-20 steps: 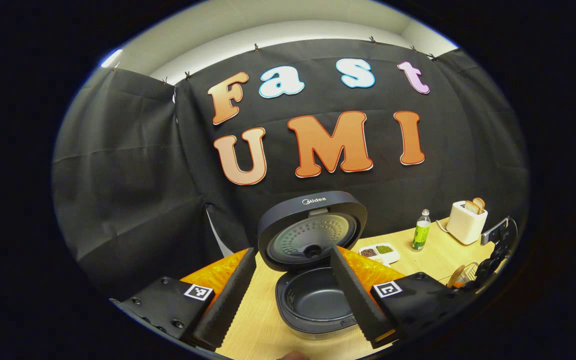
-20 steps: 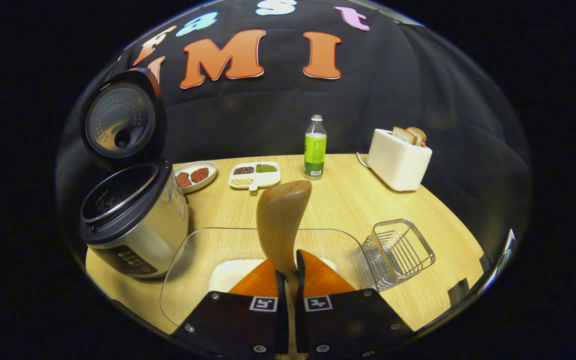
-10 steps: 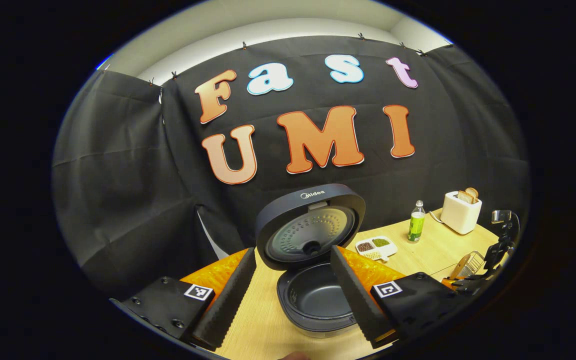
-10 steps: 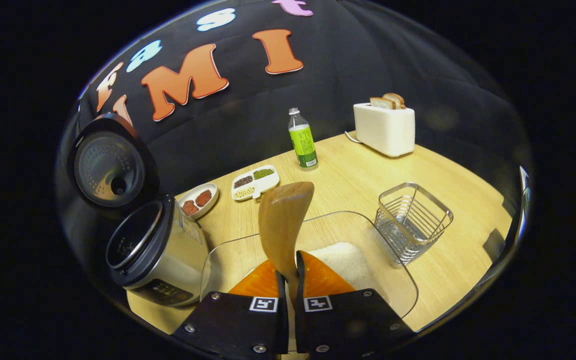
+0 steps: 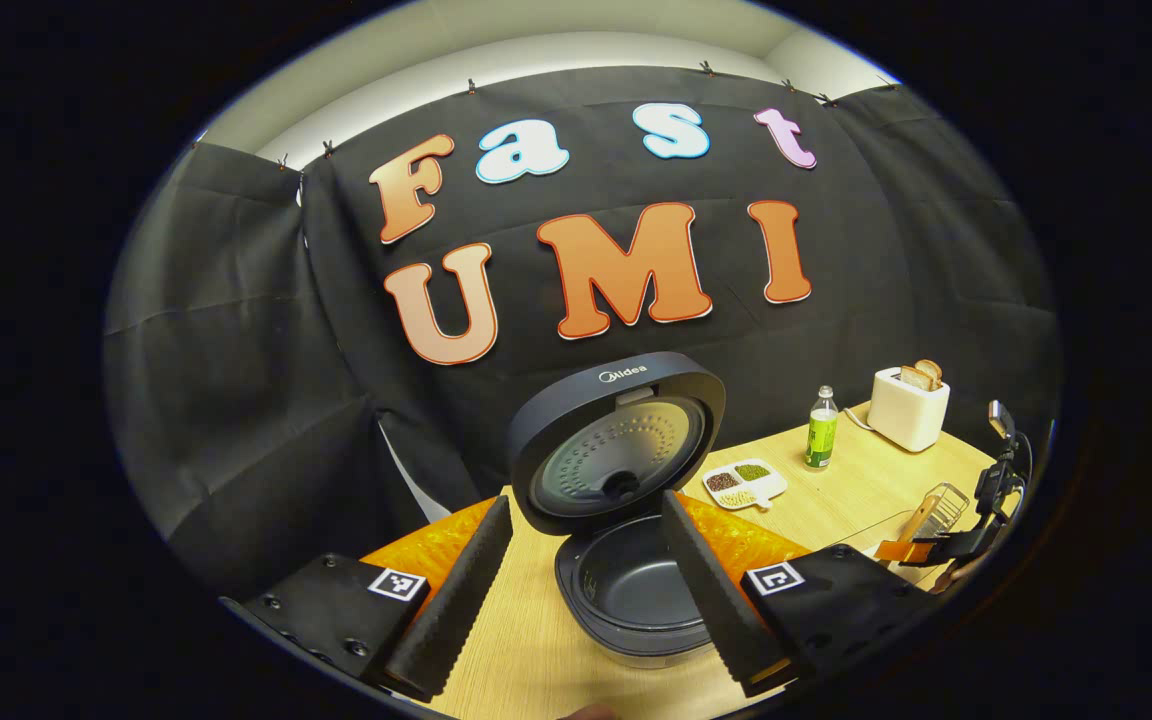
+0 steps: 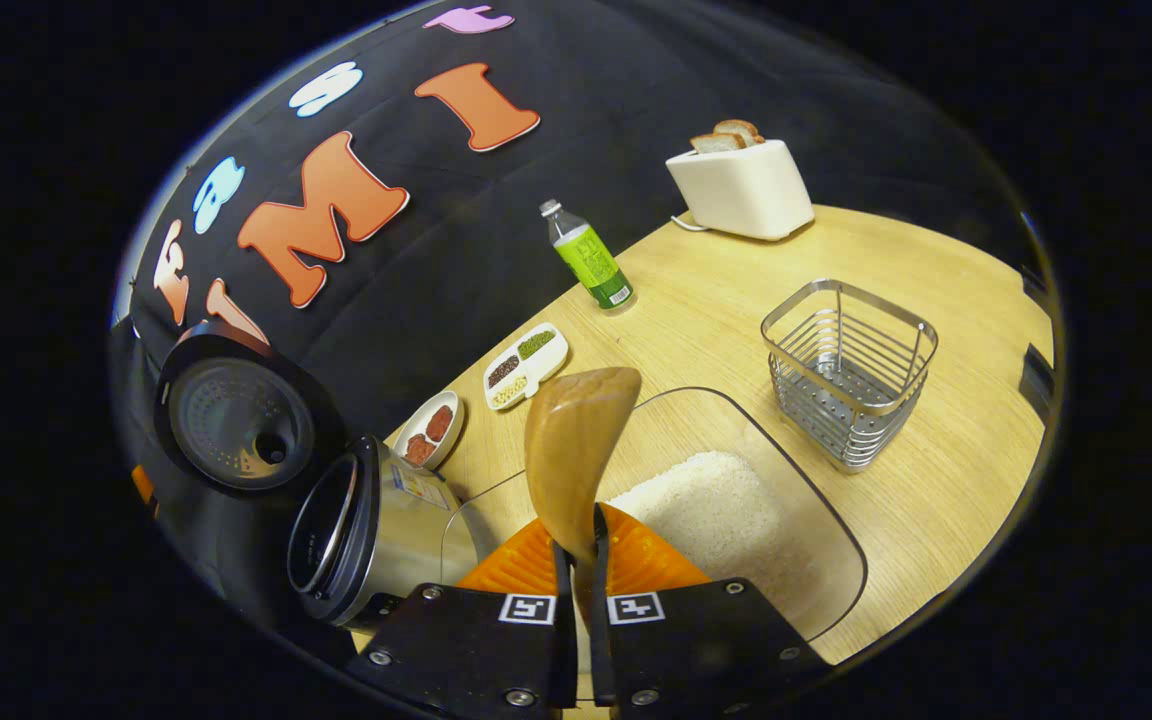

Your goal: Close the left gripper, press the button to open the rice cooker; take a wooden spoon from the chopstick holder with the right hand, scoop a spoonful of rice and pour it into the rice cooker, then put the wooden spoon back into the chopstick holder.

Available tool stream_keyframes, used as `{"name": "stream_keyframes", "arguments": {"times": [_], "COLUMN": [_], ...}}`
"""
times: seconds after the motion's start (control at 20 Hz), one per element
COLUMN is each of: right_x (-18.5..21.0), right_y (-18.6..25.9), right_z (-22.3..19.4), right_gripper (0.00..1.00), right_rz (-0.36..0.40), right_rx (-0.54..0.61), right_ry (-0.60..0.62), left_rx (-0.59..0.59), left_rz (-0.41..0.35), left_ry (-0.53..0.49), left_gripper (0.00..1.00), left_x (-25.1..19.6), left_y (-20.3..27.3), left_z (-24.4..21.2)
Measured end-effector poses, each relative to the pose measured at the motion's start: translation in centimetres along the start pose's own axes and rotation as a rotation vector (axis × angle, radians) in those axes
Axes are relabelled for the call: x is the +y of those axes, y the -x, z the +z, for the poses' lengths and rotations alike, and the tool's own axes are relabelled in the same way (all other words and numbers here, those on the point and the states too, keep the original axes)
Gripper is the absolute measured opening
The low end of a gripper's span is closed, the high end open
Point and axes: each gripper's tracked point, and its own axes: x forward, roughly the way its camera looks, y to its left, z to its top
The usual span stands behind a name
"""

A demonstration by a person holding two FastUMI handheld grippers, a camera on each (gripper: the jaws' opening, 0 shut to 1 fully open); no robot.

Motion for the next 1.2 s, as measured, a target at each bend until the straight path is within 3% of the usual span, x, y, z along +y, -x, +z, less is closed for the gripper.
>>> {"name": "stream_keyframes", "arguments": {"times": [0.3, 0.4, 0.45, 0.55, 0.6, 0.7, 1.05, 1.1, 1.15, 1.2], "right_x": [1.4, 1.6, 1.6, 1.5, 1.3, 1.0, -1.4, -1.6, -1.6, -1.6], "right_y": [-0.2, -0.3, -0.4, -0.2, -0.2, -0.1, 0.5, 0.7, 0.8, 1.2], "right_z": [-0.4, -0.5, -0.6, -0.5, -0.4, -0.1, 4.1, 4.6, 5.2, 5.9], "right_gripper": [0.05, 0.05, 0.05, 0.05, 0.05, 0.05, 0.05, 0.05, 0.05, 0.05], "right_rz": [0.118, 0.150, 0.166, 0.190, 0.195, 0.219, 0.267, 0.280, 0.293, 0.311], "right_rx": [0.079, 0.106, 0.118, 0.137, 0.140, 0.153, 0.138, 0.140, 0.136, 0.134], "right_ry": [-0.097, -0.150, -0.182, -0.241, -0.258, -0.295, -0.419, -0.442, -0.467, -0.497], "left_rx": [0.017, 0.015, 0.015, 0.015, 0.014, 0.010, 0.004, 0.003, 0.001, -0.001], "left_rz": [0.014, 0.020, 0.023, 0.023, 0.023, 0.023, 0.048, 0.053, 0.057, 0.063], "left_ry": [0.015, 0.025, 0.031, 0.041, 0.042, 0.041, 0.073, 0.076, 0.077, 0.077], "left_gripper": [0.94, 1.00, 0.94, 0.94, 1.00, 1.00, 1.00, 0.94, 1.00, 1.00], "left_x": [0.6, 0.5, 0.3, -0.2, -0.4, -1.0, -1.9, -2.0, -2.1, -2.1], "left_y": [0.8, 1.0, 1.0, 0.9, 1.0, 1.0, 0.9, 0.9, 0.8, 0.8], "left_z": [-0.6, -0.4, -0.3, -0.2, -0.1, 0.2, 0.8, 0.9, 1.0, 1.1]}}
